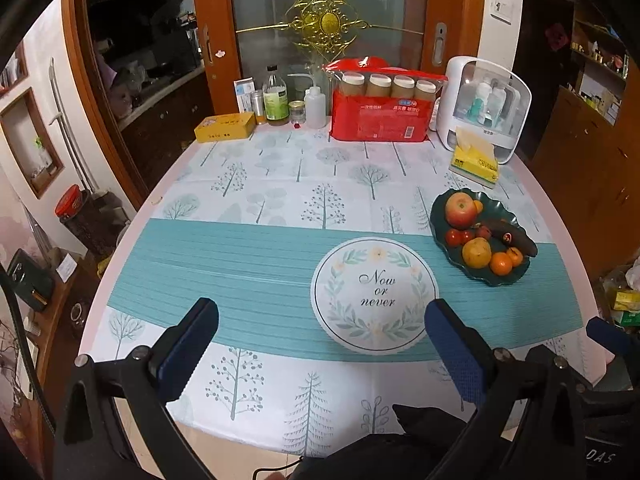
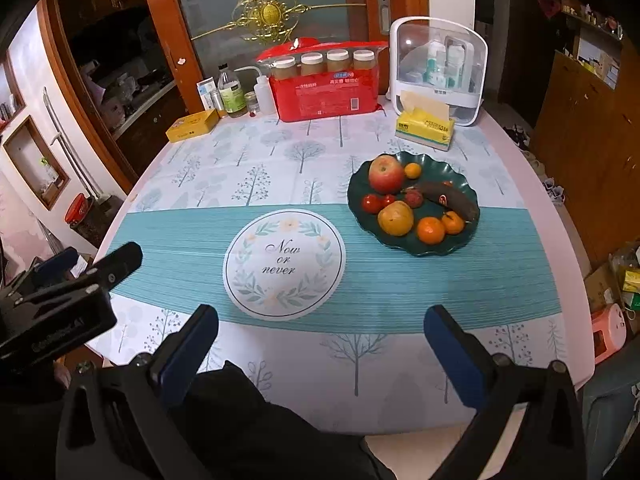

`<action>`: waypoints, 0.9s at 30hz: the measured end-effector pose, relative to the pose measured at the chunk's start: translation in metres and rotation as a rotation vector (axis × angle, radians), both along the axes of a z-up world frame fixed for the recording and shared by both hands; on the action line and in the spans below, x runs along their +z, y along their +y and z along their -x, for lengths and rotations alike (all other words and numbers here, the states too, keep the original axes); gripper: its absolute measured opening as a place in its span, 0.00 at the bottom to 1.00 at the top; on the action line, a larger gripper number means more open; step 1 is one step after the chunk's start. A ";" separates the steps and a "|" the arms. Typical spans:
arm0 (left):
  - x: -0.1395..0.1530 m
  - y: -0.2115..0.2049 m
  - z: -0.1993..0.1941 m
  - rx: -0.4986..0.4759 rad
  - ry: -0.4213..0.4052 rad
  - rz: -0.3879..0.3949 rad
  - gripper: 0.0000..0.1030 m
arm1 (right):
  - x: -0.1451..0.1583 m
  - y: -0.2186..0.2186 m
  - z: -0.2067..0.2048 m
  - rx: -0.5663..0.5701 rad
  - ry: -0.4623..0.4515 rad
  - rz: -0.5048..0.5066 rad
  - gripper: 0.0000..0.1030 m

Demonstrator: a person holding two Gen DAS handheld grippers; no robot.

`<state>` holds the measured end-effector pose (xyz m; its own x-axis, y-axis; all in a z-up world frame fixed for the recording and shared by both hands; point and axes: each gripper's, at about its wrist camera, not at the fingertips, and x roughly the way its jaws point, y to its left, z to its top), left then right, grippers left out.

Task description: Organize fruits

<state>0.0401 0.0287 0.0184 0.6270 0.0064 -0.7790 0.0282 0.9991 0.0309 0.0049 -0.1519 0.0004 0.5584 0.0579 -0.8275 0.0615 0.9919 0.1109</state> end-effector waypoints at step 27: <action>-0.005 -0.009 -0.018 -0.029 0.009 -0.010 0.99 | -0.008 -0.005 -0.015 -0.022 0.029 -0.007 1.00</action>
